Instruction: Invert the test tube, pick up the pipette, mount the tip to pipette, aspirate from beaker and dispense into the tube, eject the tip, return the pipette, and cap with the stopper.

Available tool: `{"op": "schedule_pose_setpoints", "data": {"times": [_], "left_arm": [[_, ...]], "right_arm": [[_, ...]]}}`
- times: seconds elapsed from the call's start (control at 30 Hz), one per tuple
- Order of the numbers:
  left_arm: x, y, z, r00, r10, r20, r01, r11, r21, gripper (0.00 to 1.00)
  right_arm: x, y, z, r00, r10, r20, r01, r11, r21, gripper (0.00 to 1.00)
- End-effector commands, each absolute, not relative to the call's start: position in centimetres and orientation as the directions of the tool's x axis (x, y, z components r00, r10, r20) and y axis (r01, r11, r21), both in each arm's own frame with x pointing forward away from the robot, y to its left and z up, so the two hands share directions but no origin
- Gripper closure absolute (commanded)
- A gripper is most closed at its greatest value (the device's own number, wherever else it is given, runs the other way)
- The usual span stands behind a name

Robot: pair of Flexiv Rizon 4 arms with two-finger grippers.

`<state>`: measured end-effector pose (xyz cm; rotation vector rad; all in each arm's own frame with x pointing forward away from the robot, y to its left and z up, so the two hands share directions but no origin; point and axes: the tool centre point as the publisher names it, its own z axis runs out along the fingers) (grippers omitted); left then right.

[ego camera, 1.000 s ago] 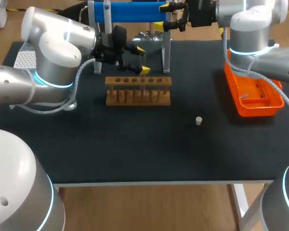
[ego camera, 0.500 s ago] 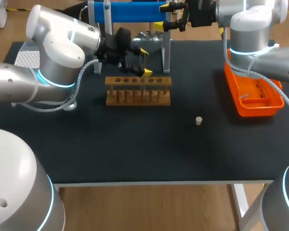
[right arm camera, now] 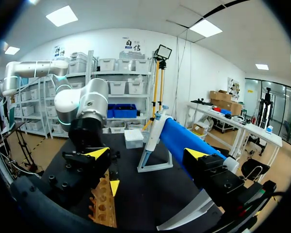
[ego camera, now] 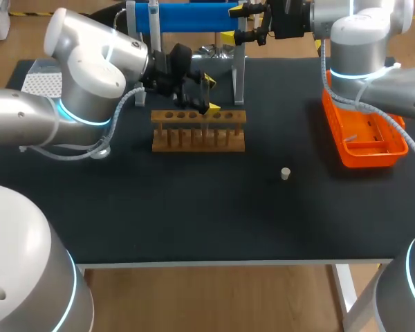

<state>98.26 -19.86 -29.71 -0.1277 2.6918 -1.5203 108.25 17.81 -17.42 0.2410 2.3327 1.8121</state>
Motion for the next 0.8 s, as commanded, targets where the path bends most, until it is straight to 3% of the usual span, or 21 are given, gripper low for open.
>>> {"op": "schedule_pose_setpoints", "data": {"times": [0.03, 0.8], "left_arm": [[98.53, -19.97, -29.98, -0.995, -0.096, -0.002, -0.048, 0.512, -0.858, 0.00], [98.38, -19.67, -30.05, -0.994, -0.110, -0.005, -0.052, 0.510, -0.859, 0.00]], "right_arm": [[108.20, 17.78, -17.38, -0.971, 0.236, -0.041, 0.019, 0.247, 0.969, 0.00], [108.20, 17.78, -17.38, -0.971, 0.236, -0.041, 0.019, 0.247, 0.969, 0.00]]}}
